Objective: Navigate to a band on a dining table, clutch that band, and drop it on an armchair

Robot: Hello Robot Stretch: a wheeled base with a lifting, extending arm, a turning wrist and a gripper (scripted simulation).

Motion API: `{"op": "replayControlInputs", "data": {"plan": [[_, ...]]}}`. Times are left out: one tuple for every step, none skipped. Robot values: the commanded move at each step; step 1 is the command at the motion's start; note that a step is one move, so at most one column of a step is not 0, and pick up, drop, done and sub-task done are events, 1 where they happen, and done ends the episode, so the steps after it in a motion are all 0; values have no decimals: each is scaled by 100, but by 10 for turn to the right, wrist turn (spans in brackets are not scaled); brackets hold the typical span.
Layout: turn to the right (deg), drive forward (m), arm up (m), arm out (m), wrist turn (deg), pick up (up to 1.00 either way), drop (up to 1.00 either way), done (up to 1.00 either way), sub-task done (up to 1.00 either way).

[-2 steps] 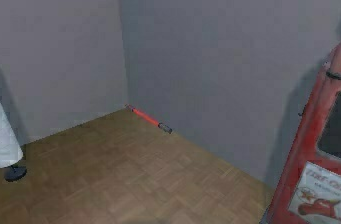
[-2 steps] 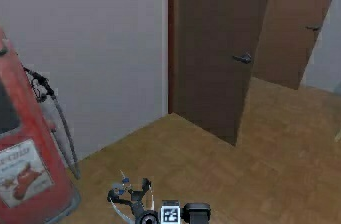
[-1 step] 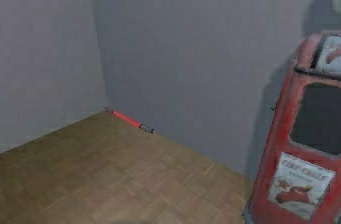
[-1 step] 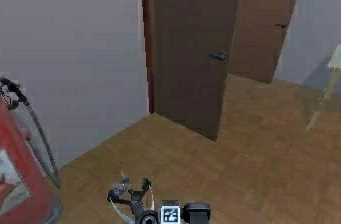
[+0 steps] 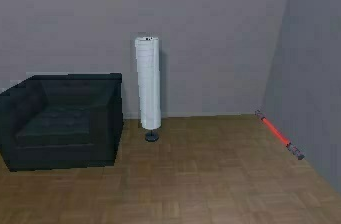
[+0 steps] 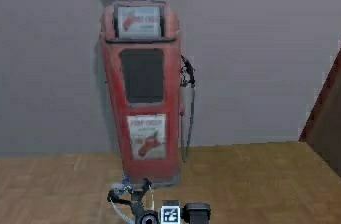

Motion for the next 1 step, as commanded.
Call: {"op": "replayControlInputs", "data": {"plan": [[-270, 0, 0, 0, 0, 0, 0, 0, 0]]}}
